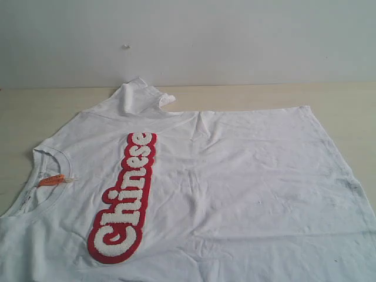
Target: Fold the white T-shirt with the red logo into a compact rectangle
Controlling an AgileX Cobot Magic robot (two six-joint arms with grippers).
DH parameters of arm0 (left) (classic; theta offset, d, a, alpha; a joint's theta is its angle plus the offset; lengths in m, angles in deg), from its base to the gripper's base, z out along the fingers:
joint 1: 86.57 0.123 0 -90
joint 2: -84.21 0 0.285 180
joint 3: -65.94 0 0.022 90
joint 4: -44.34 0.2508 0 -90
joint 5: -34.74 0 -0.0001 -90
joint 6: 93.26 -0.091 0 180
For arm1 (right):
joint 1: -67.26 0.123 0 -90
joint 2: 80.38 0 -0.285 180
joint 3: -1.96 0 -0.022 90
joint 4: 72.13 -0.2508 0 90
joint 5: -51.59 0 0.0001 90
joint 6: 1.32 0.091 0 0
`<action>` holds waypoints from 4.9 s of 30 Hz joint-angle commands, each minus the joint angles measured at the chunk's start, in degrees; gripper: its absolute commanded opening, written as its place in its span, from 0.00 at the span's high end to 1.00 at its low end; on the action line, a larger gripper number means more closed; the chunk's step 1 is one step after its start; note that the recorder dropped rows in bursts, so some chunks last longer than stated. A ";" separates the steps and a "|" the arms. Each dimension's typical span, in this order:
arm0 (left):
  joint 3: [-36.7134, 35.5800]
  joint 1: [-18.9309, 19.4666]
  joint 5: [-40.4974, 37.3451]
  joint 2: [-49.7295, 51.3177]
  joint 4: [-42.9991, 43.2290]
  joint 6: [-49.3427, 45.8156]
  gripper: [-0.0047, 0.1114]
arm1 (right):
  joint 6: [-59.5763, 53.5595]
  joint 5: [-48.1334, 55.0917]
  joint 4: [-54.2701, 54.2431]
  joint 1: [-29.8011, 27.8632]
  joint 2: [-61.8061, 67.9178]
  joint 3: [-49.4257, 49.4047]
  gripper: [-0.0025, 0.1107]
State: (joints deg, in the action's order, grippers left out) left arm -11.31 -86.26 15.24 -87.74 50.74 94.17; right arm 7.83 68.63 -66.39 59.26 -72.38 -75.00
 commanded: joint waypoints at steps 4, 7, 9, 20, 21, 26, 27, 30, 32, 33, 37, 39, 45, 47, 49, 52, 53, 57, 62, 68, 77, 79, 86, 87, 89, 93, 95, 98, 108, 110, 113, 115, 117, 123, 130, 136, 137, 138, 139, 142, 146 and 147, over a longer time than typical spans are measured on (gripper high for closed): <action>0.03 -0.41 0.37 -0.26 0.05 0.02 0.96 | 0.02 -0.87 -0.15 0.03 -0.21 -0.26 0.98; 0.03 -0.41 0.37 -0.26 0.05 0.02 0.96 | 0.02 -0.87 -0.15 0.03 -0.21 -0.26 0.98; 0.03 -0.41 0.37 -0.26 0.05 0.02 0.96 | 0.02 -0.87 -0.15 0.03 -0.21 -0.26 0.98; 0.03 -0.41 0.37 -0.26 0.05 0.02 0.96 | 0.02 -0.87 -0.15 0.03 -0.21 -0.26 0.98; 0.03 -0.41 0.65 -0.26 0.05 0.04 0.96 | 0.02 -0.87 -0.15 0.03 -0.21 -0.26 0.98; 0.03 -0.41 10.69 -0.26 -0.63 0.74 0.96 | 0.02 -0.87 -0.15 0.03 -0.21 -0.26 0.98; 0.03 -0.41 14.38 -0.26 -0.63 0.74 0.96 | 0.02 -0.87 -0.15 0.03 -0.21 -0.26 0.98; 0.03 -0.41 25.13 -0.26 -0.63 0.74 0.96 | -0.62 -0.87 1.22 0.03 -0.21 -0.26 0.98; 0.03 -0.41 30.03 -0.26 -0.63 0.74 0.96 | -1.57 -0.87 3.53 0.03 -0.21 -0.26 0.98; 0.03 -0.41 32.17 -0.26 -0.63 0.74 0.96 | -1.57 -0.87 3.65 0.03 -0.21 -0.26 0.98; 0.03 -0.41 35.30 -0.26 -0.63 0.74 0.96 | -1.57 -0.87 3.53 0.03 -0.21 -0.26 0.98; 0.03 -0.41 35.99 -0.26 -0.63 0.74 0.96 | -1.57 -0.87 3.53 0.03 -0.21 -0.26 0.98; 0.03 -0.41 39.79 -0.26 -0.63 0.91 0.96 | -0.86 -5.75 3.24 0.03 -0.21 -0.26 0.98; 0.03 -0.41 40.18 -0.26 -0.63 6.25 0.96 | 0.66 -11.16 2.38 0.03 -0.21 -0.26 0.98; 0.03 -0.41 40.95 -0.26 -0.63 11.58 0.96 | 2.24 -17.04 -0.78 0.03 -0.21 -0.26 0.98; 0.03 -0.41 41.33 -0.26 -0.63 18.89 0.96 | 4.77 -25.69 -4.16 0.03 -0.21 -0.26 0.98; 0.03 -0.41 41.33 -0.26 -0.63 21.06 0.96 | 5.71 -27.85 -4.92 0.03 -0.21 -0.26 0.98; 0.03 -0.41 41.33 -0.26 -0.63 29.04 0.96 | 9.51 -34.96 -5.74 0.03 -0.21 -0.26 0.98; 0.03 -0.41 42.53 -0.26 -0.50 38.28 0.96 | 15.37 -40.05 -5.74 0.03 -0.21 -0.26 0.98; 4.86 -0.41 32.30 -0.26 26.98 63.27 0.96 | 21.44 -34.14 -8.80 0.03 -0.21 2.07 0.98; 18.81 -0.41 35.44 20.06 71.93 100.69 0.96 | 6.47 -13.29 -8.58 0.03 11.44 18.44 0.98; 21.63 -0.41 40.37 26.34 82.32 109.56 0.96 | 3.82 -9.70 -8.58 0.03 15.82 22.31 0.98; 35.30 -0.41 68.12 51.65 93.55 114.35 0.96 | -9.15 3.93 -8.58 7.35 32.94 39.37 0.98; 36.88 -0.41 69.26 54.08 93.55 114.35 0.96 | -11.50 6.75 -8.58 8.56 35.25 41.48 0.98; 39.56 -0.41 69.77 57.75 93.55 114.35 0.96 | -14.57 11.68 -8.58 10.68 39.36 44.99 0.98; 44.38 -0.28 66.78 63.11 93.55 114.01 0.96 | -18.87 20.43 -8.68 14.21 47.57 50.91 0.98; 46.57 -0.17 62.12 65.11 93.55 109.69 0.96 | -26.68 27.61 -8.80 15.93 53.32 53.39 0.98; 47.47 2.57 60.65 66.38 93.55 102.66 0.96 | -33.06 28.36 -8.69 17.60 57.18 53.72 0.98; 42.54 4.51 53.79 65.94 93.55 74.76 0.96 | -40.07 31.41 -15.39 18.66 59.93 53.72 0.98; 38.46 4.13 47.04 63.93 93.55 71.12 0.96 | -44.70 32.10 -19.16 18.66 59.93 53.72 0.98; 34.33 1.77 39.42 60.36 93.55 67.68 0.96 | -47.07 32.10 -20.94 18.66 59.93 53.72 0.98; 32.98 0.29 37.31 58.79 93.55 64.77 0.96 | -48.70 32.10 -21.89 18.66 59.93 53.72 0.98; 31.11 -1.10 35.45 56.90 93.55 58.18 0.96 | -50.23 32.25 -23.37 18.66 60.18 53.72 0.98; 27.37 -2.60 29.94 53.36 93.55 48.39 0.96 | -58.96 33.73 -29.14 18.66 62.17 53.72 0.98; 26.88 -4.28 26.32 54.42 93.55 38.28 0.96 | -66.42 34.25 -31.99 18.66 66.54 53.72 0.98; 26.88 -7.22 25.94 60.68 93.55 32.79 0.96 | -75.14 37.89 -31.87 18.66 71.92 53.72 0.98; 26.88 -9.24 24.83 62.90 93.55 30.13 0.96 | -77.07 38.71 -31.47 18.66 73.15 53.72 0.98; 26.88 -10.38 24.05 63.96 93.55 29.86 0.96 | -77.07 38.71 -31.04 18.66 73.40 53.72 0.98; 26.88 -12.39 23.70 65.55 93.55 29.60 0.96 | -76.96 38.10 -29.68 18.66 73.97 53.72 0.98; 26.88 -14.67 23.70 66.48 93.55 27.09 0.96 | -76.96 37.96 -26.85 18.66 74.54 53.72 0.98; 26.88 -14.81 23.70 66.35 93.55 28.34 0.96 | -76.46 37.86 -26.27 18.66 74.54 53.72 0.98; 26.88 -14.81 23.70 66.35 93.55 30.31 0.96 | -76.52 37.86 -26.38 18.66 74.54 53.72 0.98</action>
State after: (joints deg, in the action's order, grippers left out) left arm 15.83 -100.70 39.62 -21.31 144.80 121.71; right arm -68.65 106.79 -92.90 77.81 1.88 -21.87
